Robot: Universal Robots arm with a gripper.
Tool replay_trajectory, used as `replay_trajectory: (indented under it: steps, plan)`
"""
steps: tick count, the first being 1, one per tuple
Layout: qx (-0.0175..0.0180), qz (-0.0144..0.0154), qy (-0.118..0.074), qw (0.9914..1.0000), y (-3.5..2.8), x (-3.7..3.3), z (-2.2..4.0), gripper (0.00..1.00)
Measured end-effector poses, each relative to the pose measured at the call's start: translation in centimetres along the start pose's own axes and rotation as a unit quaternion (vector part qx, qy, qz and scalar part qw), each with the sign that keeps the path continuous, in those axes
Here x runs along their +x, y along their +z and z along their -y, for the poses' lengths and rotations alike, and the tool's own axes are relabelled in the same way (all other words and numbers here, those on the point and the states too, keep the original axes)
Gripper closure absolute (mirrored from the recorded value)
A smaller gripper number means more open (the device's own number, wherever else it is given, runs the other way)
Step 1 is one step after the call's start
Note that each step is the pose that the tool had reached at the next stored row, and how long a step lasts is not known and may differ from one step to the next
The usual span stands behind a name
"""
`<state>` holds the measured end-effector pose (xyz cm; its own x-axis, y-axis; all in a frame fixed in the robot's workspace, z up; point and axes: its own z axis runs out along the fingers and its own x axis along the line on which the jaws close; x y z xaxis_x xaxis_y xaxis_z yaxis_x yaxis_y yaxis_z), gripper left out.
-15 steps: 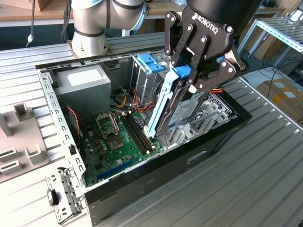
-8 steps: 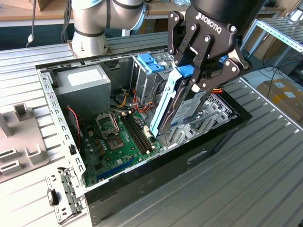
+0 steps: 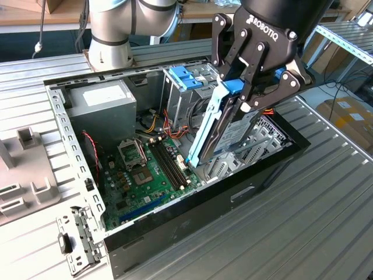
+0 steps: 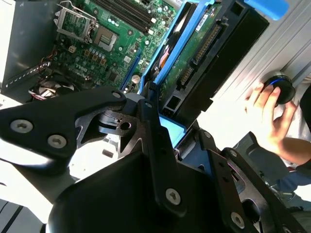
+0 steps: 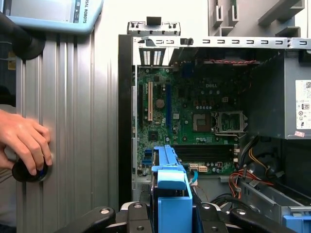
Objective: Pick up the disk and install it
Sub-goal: 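Pick up the disk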
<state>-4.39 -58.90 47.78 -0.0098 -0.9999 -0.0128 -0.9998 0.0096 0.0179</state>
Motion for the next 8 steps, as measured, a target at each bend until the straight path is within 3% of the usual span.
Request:
replay_trajectory:
  steps: [8]
  plan:
    - [0.0,-0.0001,0.0,1.0,-0.01,-0.01,0.86,0.63]
